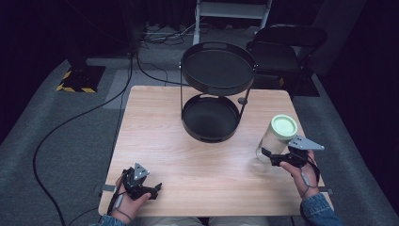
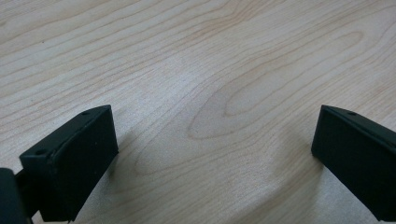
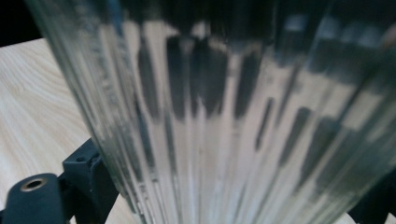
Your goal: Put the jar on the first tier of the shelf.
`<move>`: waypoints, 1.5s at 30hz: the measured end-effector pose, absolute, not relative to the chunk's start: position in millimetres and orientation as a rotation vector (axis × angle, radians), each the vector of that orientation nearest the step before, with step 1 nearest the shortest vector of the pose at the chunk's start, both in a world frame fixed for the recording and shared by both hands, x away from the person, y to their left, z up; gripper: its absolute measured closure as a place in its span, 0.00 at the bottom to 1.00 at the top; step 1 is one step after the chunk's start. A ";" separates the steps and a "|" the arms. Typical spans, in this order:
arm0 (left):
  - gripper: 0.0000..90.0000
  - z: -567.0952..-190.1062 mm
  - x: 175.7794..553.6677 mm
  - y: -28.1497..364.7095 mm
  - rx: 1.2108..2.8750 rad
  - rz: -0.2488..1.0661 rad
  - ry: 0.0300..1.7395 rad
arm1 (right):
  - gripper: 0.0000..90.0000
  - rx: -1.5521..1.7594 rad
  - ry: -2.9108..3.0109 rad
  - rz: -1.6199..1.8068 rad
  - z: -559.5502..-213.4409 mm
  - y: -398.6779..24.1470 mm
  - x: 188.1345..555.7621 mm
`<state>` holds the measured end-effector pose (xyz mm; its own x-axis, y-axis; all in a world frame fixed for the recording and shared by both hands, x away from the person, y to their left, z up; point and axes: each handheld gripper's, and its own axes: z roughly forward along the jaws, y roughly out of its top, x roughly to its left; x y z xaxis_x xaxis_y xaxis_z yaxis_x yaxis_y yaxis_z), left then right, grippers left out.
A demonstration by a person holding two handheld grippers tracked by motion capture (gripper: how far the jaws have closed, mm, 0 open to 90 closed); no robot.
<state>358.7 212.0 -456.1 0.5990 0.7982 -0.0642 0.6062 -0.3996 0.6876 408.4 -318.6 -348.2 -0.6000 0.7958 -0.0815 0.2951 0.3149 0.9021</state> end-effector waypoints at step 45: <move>0.00 -456.1 360.8 211.5 2.146 0.362 1.098 | 0.13 0.877 2.117 1.309 -335.2 -249.3 501.3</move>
